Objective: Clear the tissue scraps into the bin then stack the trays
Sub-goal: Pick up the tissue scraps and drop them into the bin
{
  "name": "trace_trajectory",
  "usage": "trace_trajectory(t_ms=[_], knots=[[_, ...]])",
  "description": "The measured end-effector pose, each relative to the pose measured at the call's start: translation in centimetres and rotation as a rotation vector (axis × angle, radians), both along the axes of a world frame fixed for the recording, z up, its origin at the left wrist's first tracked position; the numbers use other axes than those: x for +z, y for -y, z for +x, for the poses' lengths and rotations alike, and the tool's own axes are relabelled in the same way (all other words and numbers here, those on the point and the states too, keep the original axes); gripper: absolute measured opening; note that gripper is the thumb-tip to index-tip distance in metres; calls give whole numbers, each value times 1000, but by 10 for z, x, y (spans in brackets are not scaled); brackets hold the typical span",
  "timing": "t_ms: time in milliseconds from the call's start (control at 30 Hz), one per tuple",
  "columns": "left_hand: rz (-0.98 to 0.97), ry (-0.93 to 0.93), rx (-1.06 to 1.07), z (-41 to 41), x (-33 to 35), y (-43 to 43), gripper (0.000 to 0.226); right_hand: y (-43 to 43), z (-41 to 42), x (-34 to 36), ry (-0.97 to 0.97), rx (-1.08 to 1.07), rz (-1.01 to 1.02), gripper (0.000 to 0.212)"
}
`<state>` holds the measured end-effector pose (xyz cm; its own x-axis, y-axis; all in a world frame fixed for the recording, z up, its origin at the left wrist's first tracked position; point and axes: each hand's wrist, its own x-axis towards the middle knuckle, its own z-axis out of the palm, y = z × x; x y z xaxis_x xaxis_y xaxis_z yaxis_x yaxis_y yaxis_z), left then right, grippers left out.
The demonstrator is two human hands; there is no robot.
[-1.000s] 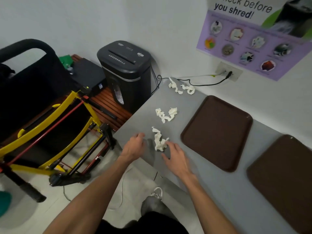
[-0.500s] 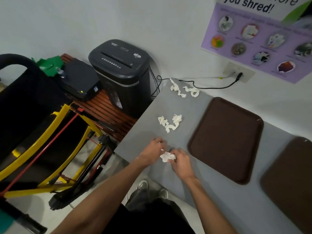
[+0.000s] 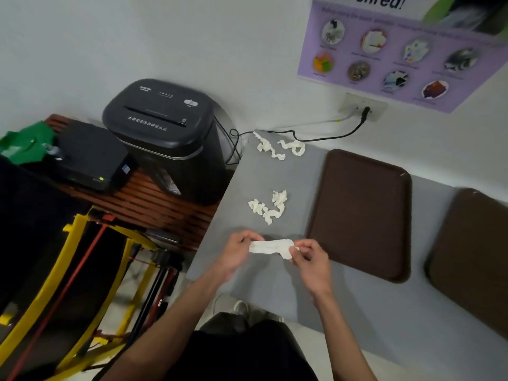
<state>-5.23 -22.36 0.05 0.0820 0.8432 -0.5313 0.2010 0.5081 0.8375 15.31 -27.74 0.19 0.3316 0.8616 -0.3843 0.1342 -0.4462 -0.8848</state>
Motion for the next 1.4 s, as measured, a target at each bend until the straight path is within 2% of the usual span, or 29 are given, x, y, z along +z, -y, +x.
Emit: trace_trajectory(t_ms=[100,167,233,367,467,533,667,833,933,1033,1100,1200,1233,1267,1367,1400], knots=[[-245,164,175,14,28,0,30,-2,-27,17,5,-10,75,17],[-355,261,122,18,38,-2,40,-6,-47,27,47,66,116,20],[-378,351,33,21,41,-4,50,-7,-66,37,138,168,134,25],[-367,439,134,21,46,-9,35,-9,-85,53,373,248,218,28],[-340,438,143,20,38,-11,31,-15,-88,52,554,315,258,25],[-294,399,141,21,38,-9,36,-18,-90,47,686,306,235,25],[-155,302,147,20,31,-11,51,-19,-95,46,544,276,181,46],[-55,86,133,1,14,-33,55,-20,-100,49,431,462,179,54],[-36,35,131,-8,8,-42,59,-26,-94,54,283,524,129,49],[-44,18,162,-14,2,-48,57,-37,-84,63,213,488,145,32],[-82,1,187,-13,-1,-52,56,-50,-74,59,236,419,143,25],[-122,-69,197,-12,1,-57,65,-78,-53,42,384,333,92,16],[-137,-97,190,-13,-1,-59,70,-89,-47,37,445,331,53,21],[-140,-129,167,-13,-3,-60,71,-101,-42,33,518,347,14,35],[-55,-198,29,-13,1,-65,48,-137,-32,17,687,483,-72,92],[-27,-218,-14,-12,0,-68,47,-147,-31,11,724,552,-104,105]])
